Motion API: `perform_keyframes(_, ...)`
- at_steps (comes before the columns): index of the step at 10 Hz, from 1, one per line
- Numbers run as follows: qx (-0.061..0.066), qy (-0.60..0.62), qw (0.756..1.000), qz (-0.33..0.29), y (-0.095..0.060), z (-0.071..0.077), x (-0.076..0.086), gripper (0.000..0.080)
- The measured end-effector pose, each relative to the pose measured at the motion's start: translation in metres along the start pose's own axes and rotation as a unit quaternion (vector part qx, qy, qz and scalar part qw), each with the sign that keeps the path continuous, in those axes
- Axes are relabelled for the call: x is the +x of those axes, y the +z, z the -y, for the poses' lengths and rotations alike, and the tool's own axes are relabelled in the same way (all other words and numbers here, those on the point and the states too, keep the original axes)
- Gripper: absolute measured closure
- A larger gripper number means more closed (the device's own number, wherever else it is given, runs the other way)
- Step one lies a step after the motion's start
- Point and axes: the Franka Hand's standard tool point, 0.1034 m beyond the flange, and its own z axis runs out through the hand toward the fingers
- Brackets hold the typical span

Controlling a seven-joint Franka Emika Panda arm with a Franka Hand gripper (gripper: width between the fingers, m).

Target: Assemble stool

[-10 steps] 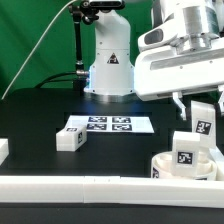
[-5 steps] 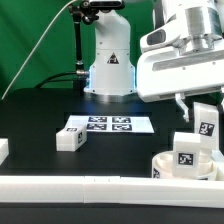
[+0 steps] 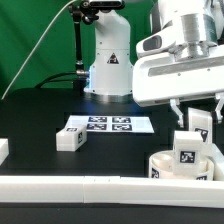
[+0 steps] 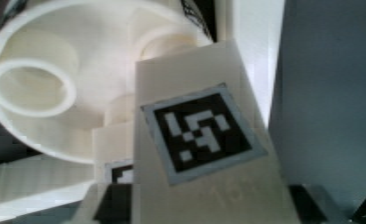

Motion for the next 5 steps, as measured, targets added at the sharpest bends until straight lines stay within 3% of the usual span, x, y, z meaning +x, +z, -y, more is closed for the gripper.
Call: perform_keyframes(5,-0.002,-0.004,1.0,0.002,0.0024,-0.0008,-0.0088,0.0469)
